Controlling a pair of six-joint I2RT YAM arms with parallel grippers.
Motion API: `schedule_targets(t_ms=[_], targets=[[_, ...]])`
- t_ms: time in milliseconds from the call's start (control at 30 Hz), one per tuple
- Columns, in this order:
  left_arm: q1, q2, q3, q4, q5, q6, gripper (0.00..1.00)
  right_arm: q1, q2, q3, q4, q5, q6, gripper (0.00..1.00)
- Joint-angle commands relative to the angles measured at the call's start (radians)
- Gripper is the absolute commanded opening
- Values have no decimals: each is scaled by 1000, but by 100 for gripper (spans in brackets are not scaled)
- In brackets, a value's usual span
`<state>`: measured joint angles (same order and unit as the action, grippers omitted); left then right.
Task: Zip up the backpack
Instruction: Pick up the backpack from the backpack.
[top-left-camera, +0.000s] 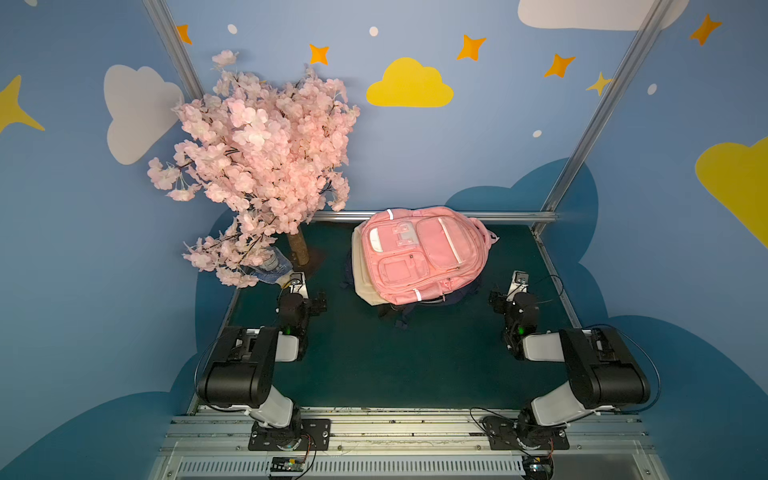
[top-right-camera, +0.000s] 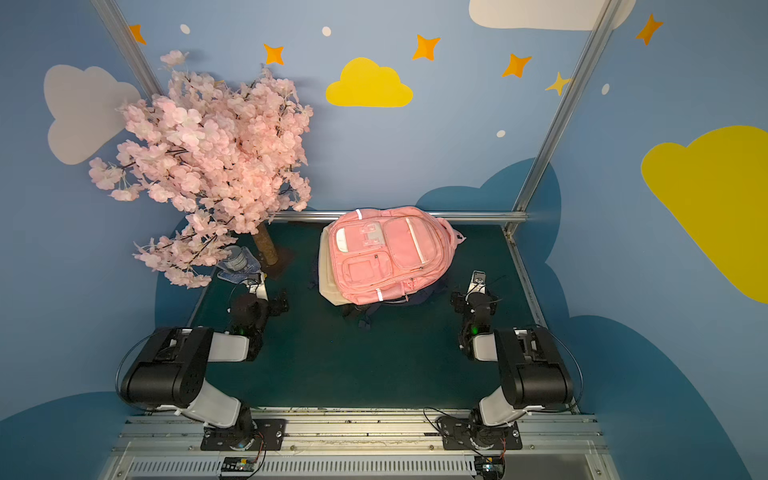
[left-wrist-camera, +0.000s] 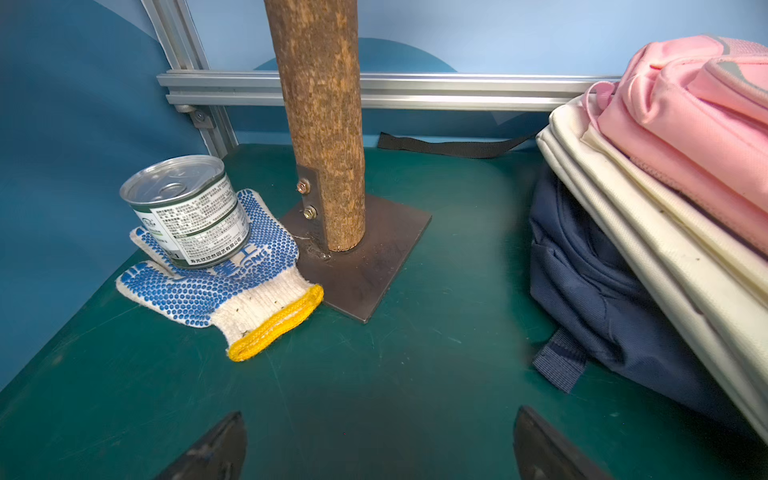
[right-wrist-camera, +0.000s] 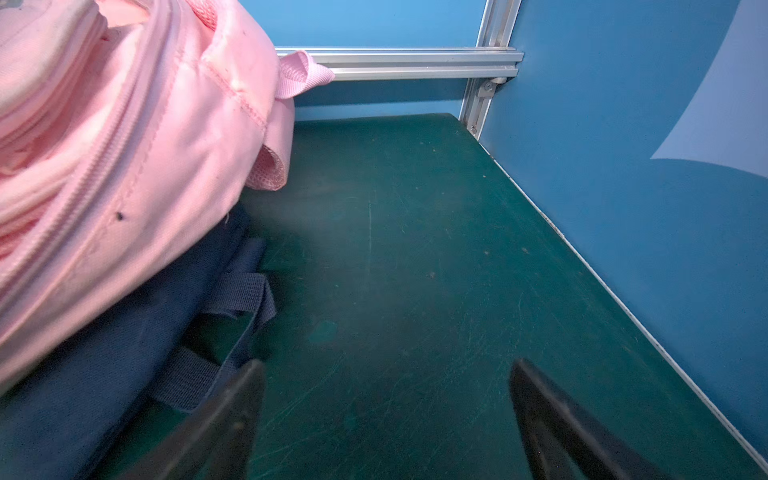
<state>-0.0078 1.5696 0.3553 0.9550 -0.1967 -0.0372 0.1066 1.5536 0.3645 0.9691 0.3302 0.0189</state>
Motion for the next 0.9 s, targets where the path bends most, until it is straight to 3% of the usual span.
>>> schedule_targets(t_ms=[0, 700, 800, 867], targets=[[1, 7, -5, 21, -5, 3, 100, 4, 5, -4, 3, -3, -5, 94], [-2, 0, -16, 42, -21, 4, 100, -24, -3, -9, -5, -59, 11, 94], [-65, -136, -56, 23, -104, 61, 100, -19, -35, -8, -21, -93, -11, 94], [-119, -297, -38, -143, -117, 97, 100, -17, -157, 25, -187, -98, -8, 94]])
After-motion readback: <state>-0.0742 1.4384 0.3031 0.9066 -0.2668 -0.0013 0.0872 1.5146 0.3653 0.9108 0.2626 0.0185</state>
